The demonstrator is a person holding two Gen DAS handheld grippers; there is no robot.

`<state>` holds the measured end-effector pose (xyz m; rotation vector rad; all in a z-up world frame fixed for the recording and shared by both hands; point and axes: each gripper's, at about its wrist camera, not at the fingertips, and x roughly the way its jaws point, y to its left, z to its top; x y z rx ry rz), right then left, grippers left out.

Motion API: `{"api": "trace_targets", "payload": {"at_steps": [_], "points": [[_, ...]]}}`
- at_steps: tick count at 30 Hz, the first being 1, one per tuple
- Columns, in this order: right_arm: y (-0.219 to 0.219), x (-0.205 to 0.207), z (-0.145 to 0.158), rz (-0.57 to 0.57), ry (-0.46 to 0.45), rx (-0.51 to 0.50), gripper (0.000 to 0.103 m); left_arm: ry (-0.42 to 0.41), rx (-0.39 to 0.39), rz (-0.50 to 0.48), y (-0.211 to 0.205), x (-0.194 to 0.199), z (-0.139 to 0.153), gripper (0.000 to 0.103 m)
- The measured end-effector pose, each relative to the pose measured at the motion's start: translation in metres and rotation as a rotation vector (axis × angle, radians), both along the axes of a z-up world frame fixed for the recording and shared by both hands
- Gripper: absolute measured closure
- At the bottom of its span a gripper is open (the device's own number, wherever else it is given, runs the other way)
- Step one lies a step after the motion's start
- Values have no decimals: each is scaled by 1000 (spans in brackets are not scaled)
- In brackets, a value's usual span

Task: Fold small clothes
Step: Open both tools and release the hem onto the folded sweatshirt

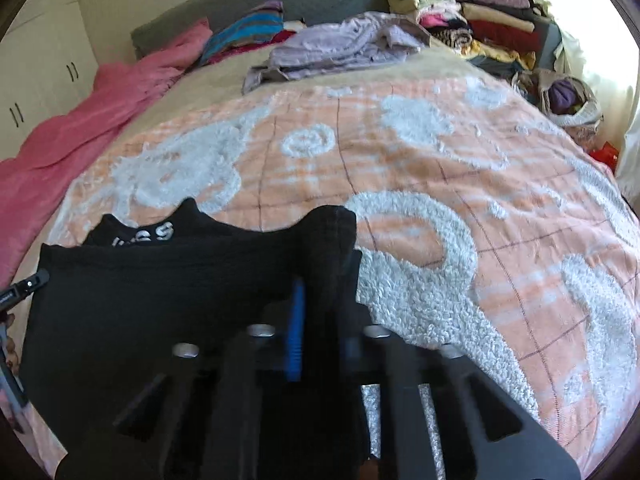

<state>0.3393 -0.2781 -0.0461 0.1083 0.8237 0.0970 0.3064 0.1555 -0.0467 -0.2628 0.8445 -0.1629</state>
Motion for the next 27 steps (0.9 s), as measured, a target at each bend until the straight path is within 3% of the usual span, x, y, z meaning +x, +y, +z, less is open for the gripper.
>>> {"api": "trace_targets", "payload": {"at_steps": [4,6,8,12,14,20,22,27], "points": [[-5,-4,21,-28,-74,16,95,-55,83,-26,-6,-4,18,99],[-10,-2,21,-40,-77,29,95,-86,77,-25,-6,-5,27,99],[-13,3,13,-55,-54,26,95,-92,89,-21,-6,-2,28,99],[-20,7,-10,-95,25,50,94,-21,110,-12,-6,9,4,98],[-22,3,-14,-116,22,53,90,3,122,-7,-5,10,-4,93],[-21,-15,-8,-133,4,30,77,-26,198,-10,-13,-4,0,83],[-18,-25,-1,-124,-20,14,74,-36,202,-7,-14,-11,5,69],[0,-61,22,-37,-98,4,67,-73,202,-9,-20,-31,20,53]]}}
